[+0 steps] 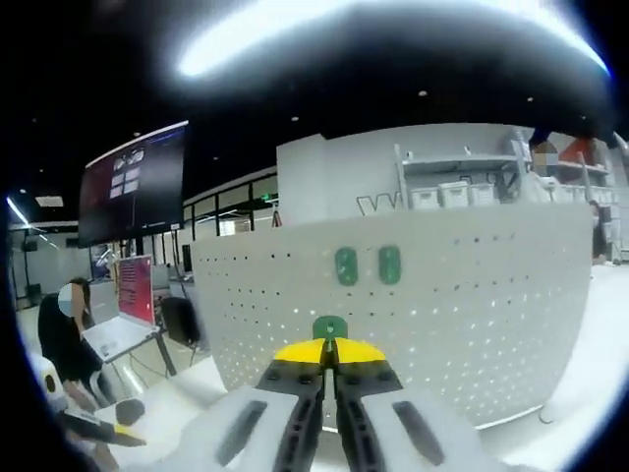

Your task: Insert the hook assembly into the mounting plate slot until the hook locks in place.

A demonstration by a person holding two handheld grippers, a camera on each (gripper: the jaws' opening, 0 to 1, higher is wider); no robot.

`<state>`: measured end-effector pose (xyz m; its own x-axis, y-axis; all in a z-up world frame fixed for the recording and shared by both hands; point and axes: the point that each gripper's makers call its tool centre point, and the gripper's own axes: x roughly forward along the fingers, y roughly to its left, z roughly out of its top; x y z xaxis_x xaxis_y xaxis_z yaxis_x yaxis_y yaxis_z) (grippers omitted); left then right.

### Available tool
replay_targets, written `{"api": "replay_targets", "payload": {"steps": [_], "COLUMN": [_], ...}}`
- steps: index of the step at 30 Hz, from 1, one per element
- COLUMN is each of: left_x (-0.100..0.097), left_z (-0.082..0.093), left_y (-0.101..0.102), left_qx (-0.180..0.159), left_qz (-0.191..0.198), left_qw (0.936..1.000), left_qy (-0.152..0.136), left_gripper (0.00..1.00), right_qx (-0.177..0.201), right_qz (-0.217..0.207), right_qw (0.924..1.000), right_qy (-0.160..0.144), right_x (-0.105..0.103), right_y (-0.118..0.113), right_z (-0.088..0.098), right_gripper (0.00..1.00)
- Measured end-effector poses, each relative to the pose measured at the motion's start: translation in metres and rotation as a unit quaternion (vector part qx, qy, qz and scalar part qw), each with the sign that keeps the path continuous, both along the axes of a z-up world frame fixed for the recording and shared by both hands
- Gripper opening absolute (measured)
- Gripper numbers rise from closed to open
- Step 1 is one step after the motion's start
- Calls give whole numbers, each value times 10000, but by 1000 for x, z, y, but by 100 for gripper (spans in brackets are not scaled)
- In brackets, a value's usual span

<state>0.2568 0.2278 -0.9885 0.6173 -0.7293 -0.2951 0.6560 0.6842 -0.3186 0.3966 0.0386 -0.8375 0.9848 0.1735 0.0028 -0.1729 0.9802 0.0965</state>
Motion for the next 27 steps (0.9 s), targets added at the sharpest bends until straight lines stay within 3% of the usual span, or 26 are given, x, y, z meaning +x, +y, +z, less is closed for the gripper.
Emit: {"api": "replay_targets", "payload": {"steps": [5, 9, 27], "left_x": [4, 6, 10], "left_z": [-4, -3, -14], "left_y": [6, 9, 14], "left_qx": [207, 111, 368], "left_qz": [133, 217, 292], "left_qw": [9996, 9997, 9989], "left_qy": [-116, -71, 7], "left_gripper": [100, 100, 100], "right_qx": [63, -2, -99], "right_qz": [-207, -316, -844], "right_qw": [9998, 9995, 9956], "right_qy": [-43, -89, -394], "right_x": [9, 15, 54], "right_y": [-17, -26, -75], "right_z": [5, 10, 35], "right_gripper": [0, 0, 0]}}
